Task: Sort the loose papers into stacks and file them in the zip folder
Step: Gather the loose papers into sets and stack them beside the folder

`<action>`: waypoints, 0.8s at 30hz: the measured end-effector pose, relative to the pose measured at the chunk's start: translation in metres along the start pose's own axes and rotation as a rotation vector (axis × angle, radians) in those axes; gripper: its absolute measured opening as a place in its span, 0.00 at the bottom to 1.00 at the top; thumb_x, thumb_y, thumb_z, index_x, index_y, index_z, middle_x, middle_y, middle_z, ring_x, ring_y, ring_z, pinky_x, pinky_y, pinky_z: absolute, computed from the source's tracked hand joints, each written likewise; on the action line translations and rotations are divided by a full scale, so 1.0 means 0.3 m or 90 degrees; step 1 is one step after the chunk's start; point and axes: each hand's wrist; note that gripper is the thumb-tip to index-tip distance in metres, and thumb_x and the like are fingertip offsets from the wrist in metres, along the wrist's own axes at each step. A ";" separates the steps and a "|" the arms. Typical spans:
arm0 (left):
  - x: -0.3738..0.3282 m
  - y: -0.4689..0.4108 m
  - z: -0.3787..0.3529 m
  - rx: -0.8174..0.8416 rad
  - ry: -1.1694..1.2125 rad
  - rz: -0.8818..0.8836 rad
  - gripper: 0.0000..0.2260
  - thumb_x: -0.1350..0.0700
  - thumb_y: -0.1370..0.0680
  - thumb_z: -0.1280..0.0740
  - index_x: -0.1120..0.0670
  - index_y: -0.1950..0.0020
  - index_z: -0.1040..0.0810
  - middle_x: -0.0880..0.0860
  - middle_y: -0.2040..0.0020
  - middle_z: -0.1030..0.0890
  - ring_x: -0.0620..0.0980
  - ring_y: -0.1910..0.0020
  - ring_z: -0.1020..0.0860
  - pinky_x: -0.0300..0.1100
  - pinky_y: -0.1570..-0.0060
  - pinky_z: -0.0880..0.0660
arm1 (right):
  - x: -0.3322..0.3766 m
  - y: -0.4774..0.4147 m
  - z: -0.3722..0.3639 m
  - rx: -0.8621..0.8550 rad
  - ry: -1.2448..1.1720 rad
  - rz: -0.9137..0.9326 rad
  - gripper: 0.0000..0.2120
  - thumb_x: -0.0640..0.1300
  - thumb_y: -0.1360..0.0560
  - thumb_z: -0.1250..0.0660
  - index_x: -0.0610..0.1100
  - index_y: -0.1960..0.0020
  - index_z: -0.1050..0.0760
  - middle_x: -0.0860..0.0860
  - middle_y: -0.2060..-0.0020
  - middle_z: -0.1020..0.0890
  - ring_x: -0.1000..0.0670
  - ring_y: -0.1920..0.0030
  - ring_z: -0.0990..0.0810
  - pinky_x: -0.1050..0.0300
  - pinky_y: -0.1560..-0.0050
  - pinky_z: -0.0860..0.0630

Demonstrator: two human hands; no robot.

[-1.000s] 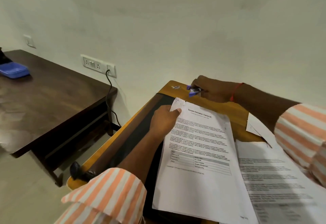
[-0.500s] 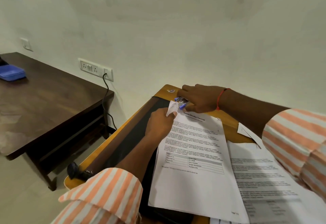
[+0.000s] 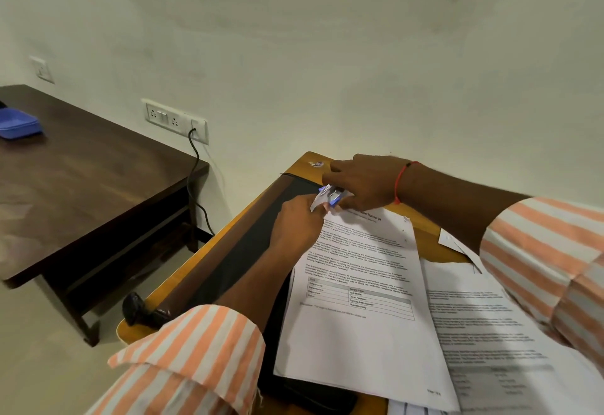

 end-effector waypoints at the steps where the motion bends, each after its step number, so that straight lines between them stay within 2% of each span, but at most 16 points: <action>1: 0.002 -0.001 -0.001 -0.001 0.000 0.000 0.11 0.48 0.17 0.35 0.52 0.51 0.18 0.50 0.63 0.20 0.47 0.69 0.25 0.39 0.67 0.31 | -0.001 -0.001 0.004 0.004 0.005 0.003 0.19 0.62 0.20 0.39 0.51 0.36 0.31 0.53 0.51 0.32 0.49 0.54 0.27 0.52 0.48 0.25; 7: 0.003 -0.002 -0.008 -0.004 -0.016 -0.007 0.09 0.48 0.17 0.35 0.52 0.50 0.18 0.49 0.64 0.21 0.46 0.71 0.26 0.37 0.69 0.33 | -0.007 -0.003 0.023 0.030 0.014 0.004 0.19 0.60 0.21 0.37 0.52 0.34 0.27 0.51 0.43 0.26 0.47 0.50 0.25 0.47 0.44 0.23; 14: 0.000 -0.004 -0.007 0.003 -0.016 -0.012 0.09 0.49 0.17 0.34 0.51 0.47 0.17 0.49 0.62 0.19 0.46 0.69 0.25 0.37 0.69 0.33 | -0.004 -0.007 0.033 0.055 0.000 0.002 0.19 0.60 0.21 0.35 0.50 0.35 0.25 0.51 0.46 0.19 0.48 0.47 0.21 0.50 0.44 0.23; 17: -0.007 -0.002 -0.004 0.005 -0.008 -0.011 0.09 0.48 0.17 0.34 0.51 0.47 0.18 0.49 0.61 0.19 0.46 0.68 0.24 0.38 0.68 0.33 | -0.002 -0.002 0.039 0.051 -0.004 0.003 0.18 0.57 0.21 0.34 0.52 0.34 0.27 0.50 0.45 0.19 0.47 0.47 0.22 0.54 0.49 0.26; 20: -0.010 -0.002 -0.002 0.006 0.004 -0.013 0.08 0.47 0.17 0.35 0.49 0.47 0.19 0.49 0.59 0.18 0.47 0.65 0.22 0.38 0.67 0.32 | 0.001 0.004 0.046 0.054 -0.001 -0.007 0.21 0.55 0.20 0.34 0.52 0.29 0.30 0.49 0.41 0.20 0.45 0.43 0.22 0.53 0.46 0.26; 24: -0.003 -0.003 -0.006 0.005 -0.005 -0.014 0.09 0.48 0.17 0.35 0.50 0.49 0.19 0.50 0.60 0.18 0.47 0.66 0.23 0.40 0.66 0.30 | 0.000 0.008 0.047 0.054 -0.009 -0.015 0.21 0.56 0.21 0.34 0.52 0.30 0.28 0.48 0.40 0.20 0.45 0.43 0.22 0.51 0.44 0.25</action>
Point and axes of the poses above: each hand's wrist, its own y-axis away from the middle knuckle, its own z-axis out of the back of the hand, x = y × z
